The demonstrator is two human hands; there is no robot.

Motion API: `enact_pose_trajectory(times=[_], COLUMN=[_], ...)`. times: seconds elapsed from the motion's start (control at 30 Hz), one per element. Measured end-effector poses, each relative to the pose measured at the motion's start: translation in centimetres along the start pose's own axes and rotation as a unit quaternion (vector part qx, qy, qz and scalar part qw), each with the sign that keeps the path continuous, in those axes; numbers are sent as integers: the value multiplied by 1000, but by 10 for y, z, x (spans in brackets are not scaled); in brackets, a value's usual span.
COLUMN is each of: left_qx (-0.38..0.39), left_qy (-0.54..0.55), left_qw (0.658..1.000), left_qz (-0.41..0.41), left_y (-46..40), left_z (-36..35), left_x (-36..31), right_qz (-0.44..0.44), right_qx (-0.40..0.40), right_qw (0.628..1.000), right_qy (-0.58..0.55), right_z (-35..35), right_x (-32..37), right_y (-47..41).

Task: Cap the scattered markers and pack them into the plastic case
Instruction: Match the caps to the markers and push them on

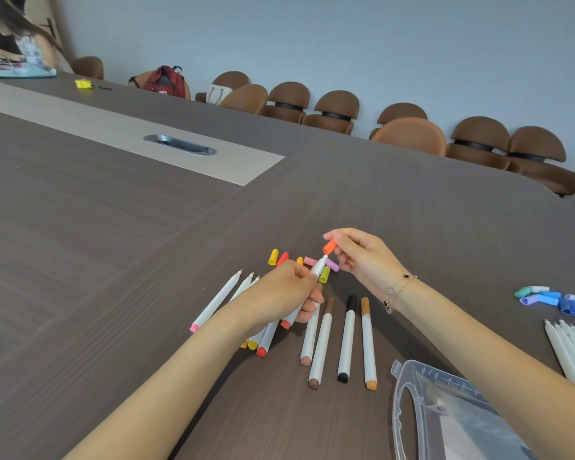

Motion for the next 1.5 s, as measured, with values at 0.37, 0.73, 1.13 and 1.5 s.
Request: enact_pose_trajectory(times=[0.37,0.73,1.13,1.5], left_qx=[-9,79,-115,-138], left_qy=[23,383,-162,-533], left_qw=[999,920,979,833], left_qz=[-20,20,-37,47], left_y=[-4,-9,-4,3], left_z=[1,-4,34,20], left_x=[1,2,5,18], right_qz=[-8,-21,26,90], right_qx=[47,8,-15,64], right_qw=[998,995,998,936], right_qy=[38,-96,48,335], right_z=[-2,-30,-17,-36], right_x=[-1,9,12,10], right_y=[1,13,24,15])
Point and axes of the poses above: each hand's wrist, its own y-axis away from the middle knuckle, its own z-axis out of the back of the hand, x = y × z, the point moved 8 cm from there along -y, towards the middle knuckle, and after that the axes turned 9 degrees about -y, right-handed, at the moved point
